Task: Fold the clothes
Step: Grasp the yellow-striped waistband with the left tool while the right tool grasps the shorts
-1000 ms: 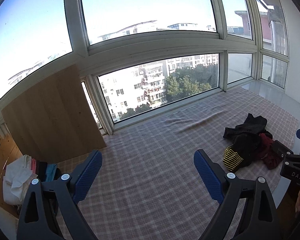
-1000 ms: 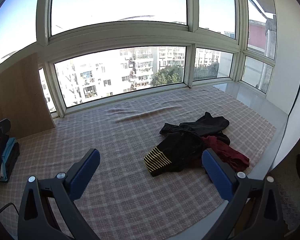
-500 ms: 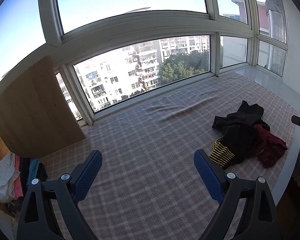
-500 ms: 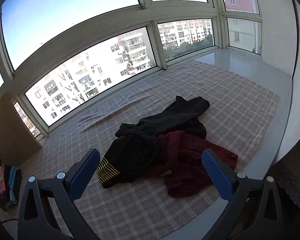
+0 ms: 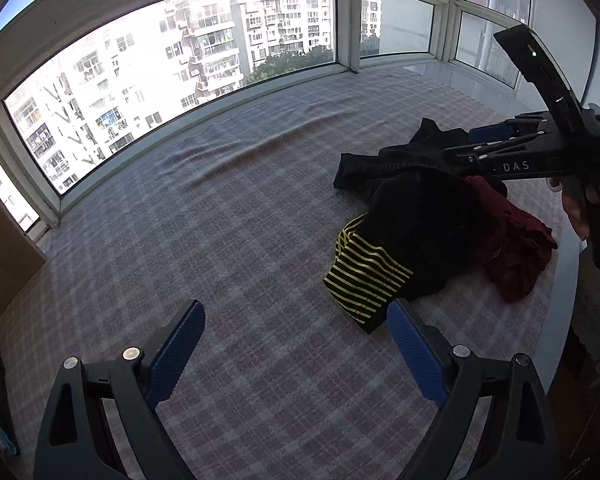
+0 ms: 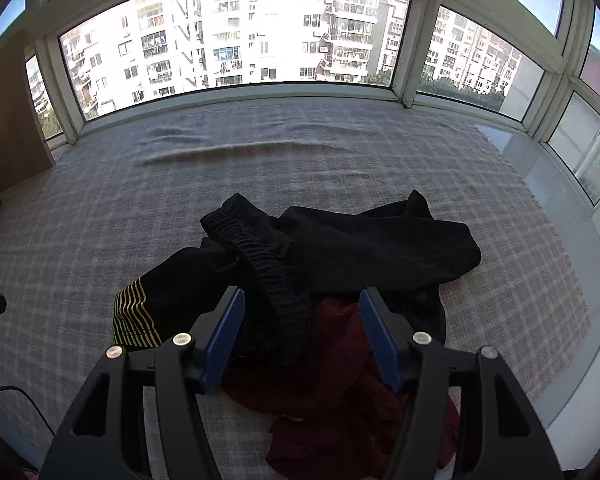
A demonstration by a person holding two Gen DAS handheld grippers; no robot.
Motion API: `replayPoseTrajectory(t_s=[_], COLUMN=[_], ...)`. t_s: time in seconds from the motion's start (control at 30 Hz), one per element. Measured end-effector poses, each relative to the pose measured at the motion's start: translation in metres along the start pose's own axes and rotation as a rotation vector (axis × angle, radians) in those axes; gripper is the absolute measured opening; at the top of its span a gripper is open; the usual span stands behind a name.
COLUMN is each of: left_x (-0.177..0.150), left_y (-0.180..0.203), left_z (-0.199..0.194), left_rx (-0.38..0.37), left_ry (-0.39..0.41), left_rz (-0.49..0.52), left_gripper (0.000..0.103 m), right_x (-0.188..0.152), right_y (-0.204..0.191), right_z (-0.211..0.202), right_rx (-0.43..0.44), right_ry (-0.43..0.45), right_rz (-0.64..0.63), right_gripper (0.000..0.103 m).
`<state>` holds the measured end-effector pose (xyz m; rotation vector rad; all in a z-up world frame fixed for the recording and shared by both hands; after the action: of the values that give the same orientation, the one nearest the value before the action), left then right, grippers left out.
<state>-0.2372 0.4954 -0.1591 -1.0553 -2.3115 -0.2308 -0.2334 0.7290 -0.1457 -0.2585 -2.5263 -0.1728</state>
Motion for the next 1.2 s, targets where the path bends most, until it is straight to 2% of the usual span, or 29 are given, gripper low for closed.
replayPoseTrajectory(t_s=[0.07,0.23,0.5,0.57,0.6,0.63,0.67,0.7,0.73,0.87,1.0,1.2], left_x=[-0.003,0.006,0.02,0.019,0.018,0.017,0.016,0.015,0.015,0.015,0.023,0.05], left_y=[0.01,0.015,0.029,0.034,0.036,0.038,0.039,0.041,0.041,0.038,0.023,-0.024], left_z=[0.02,0.047,0.078,0.085,0.088,0.091,0.094,0.097,0.1,0.098,0.079,0.019], left_rx=[-0.005,-0.008,-0.102,-0.115,-0.118,-0.124,-0.131,-0.14,-0.163,-0.193,-0.204,-0.142], left_ry=[-0.033,-0.04,-0.097,-0.112,-0.121,-0.137,-0.152,-0.167,-0.178,-0.168,-0.124,0.024], left_rz=[0.03,0.08,0.114,0.13,0.139,0.145,0.151,0.155,0.148,0.128,0.102,0.033], left_gripper=[0.092,0.092,0.092,0.084,0.069,0.047,0.035,0.016,0.01,0.005,0.002,0.001], right_x=[0.016,0.036,0.04,0.039,0.039,0.038,0.038,0.038,0.039,0.036,0.041,0.063], right_y=[-0.013,-0.044,-0.049,-0.046,-0.043,-0.039,-0.036,-0.032,-0.028,-0.017,-0.006,0.035], right_z=[0.025,0.067,0.116,0.117,0.117,0.116,0.115,0.113,0.111,0.106,0.092,0.022], right_rx=[-0.007,-0.004,0.063,0.088,0.111,0.134,0.156,0.173,0.183,0.208,0.223,0.331], right_ry=[-0.046,-0.136,-0.292,-0.304,-0.31,-0.316,-0.32,-0.32,-0.315,-0.319,-0.28,-0.082], right_rz=[-0.089,-0.263,-0.289,-0.267,-0.242,-0.218,-0.192,-0.164,-0.142,-0.079,-0.016,0.202], right_gripper=[0.06,0.061,0.063,0.063,0.058,0.052,0.039,0.031,0.03,0.016,0.009,0.008])
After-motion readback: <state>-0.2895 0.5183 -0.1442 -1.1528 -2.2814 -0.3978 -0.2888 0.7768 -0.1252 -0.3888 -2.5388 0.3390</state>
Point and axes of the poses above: each gripper's, at about its wrist camera, not at the fingertips, and z roughly the way its jaws point, y to its right, x to its top, the point moved 1 cm from there along z, roughly the way its jaws point
